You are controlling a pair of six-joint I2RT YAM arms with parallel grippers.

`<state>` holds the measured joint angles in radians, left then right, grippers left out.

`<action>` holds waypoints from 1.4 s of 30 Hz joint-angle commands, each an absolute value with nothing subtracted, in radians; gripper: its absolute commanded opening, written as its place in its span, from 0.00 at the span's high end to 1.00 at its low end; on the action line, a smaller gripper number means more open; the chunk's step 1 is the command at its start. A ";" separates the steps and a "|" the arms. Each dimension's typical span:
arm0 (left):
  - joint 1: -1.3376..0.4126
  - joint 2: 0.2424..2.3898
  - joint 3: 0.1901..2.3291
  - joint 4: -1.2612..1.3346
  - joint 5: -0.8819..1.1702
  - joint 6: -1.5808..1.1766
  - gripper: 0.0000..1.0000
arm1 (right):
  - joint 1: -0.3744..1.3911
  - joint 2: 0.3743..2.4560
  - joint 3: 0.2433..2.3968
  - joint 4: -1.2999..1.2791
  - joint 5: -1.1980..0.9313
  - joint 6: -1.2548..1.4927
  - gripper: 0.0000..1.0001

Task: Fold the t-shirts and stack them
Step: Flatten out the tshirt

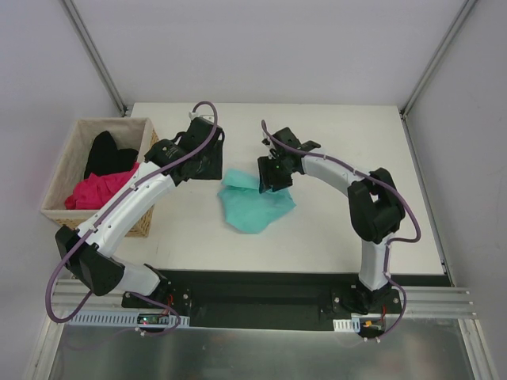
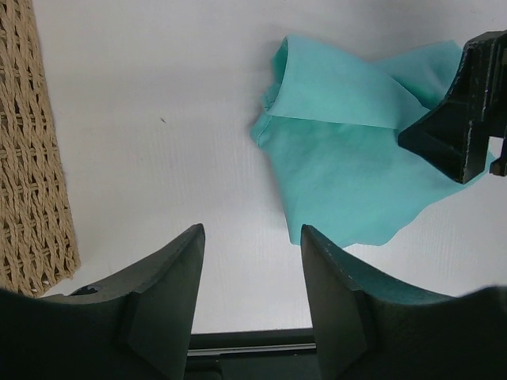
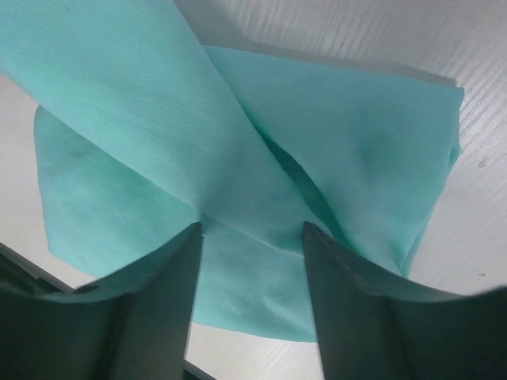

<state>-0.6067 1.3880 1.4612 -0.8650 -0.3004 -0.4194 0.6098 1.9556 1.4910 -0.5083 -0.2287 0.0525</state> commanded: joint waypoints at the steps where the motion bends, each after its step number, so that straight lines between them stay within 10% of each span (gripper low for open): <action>1: -0.594 1.371 1.485 -0.885 -0.330 -0.440 0.48 | 0.588 1.954 1.482 -0.488 -0.278 0.060 0.53; 6: -0.594 1.377 1.494 -0.884 -0.330 -0.446 0.48 | 0.569 1.945 1.497 -0.509 -0.281 0.052 0.99; 42: -0.586 1.368 1.417 -0.838 -0.379 -0.430 0.48 | 0.568 1.967 2.181 -0.907 -0.157 -0.123 0.99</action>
